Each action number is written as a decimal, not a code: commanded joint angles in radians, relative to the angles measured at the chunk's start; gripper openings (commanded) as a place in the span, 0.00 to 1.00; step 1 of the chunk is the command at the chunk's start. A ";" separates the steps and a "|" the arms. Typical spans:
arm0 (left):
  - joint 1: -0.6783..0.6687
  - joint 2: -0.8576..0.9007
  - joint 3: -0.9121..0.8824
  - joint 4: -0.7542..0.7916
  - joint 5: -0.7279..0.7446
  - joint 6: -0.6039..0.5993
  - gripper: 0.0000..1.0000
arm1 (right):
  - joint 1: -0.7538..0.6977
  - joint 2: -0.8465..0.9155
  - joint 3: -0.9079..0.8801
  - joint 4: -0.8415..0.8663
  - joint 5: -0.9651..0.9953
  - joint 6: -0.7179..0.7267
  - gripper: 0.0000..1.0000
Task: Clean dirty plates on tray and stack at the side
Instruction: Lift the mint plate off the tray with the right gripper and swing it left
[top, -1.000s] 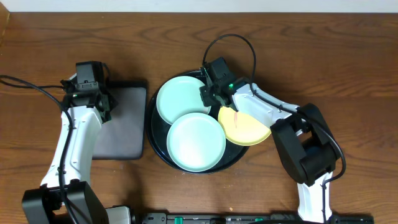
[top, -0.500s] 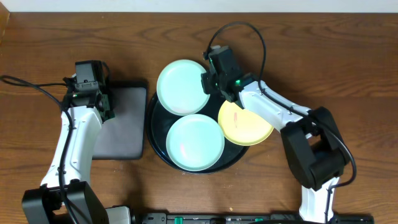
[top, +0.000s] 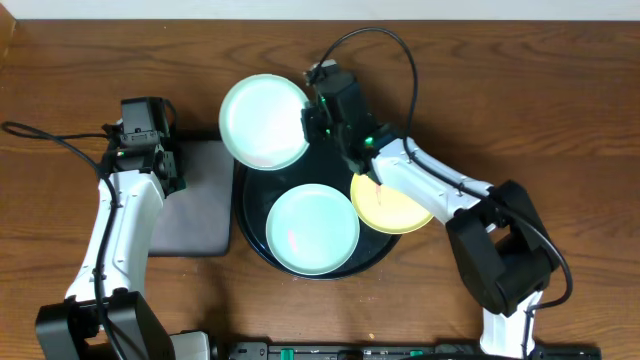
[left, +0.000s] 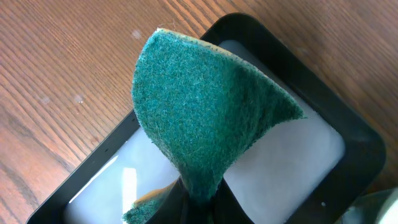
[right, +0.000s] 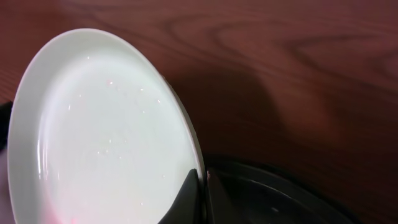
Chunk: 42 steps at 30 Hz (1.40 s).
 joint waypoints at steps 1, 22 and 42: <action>0.003 0.004 -0.009 0.001 -0.005 0.021 0.07 | 0.054 -0.030 0.000 0.028 0.071 0.023 0.01; 0.003 -0.135 -0.009 -0.075 -0.062 0.013 0.08 | 0.189 -0.028 0.000 0.243 0.326 -0.074 0.01; 0.003 -0.153 -0.009 -0.078 -0.062 0.013 0.08 | 0.222 0.117 0.148 0.277 0.331 -0.145 0.01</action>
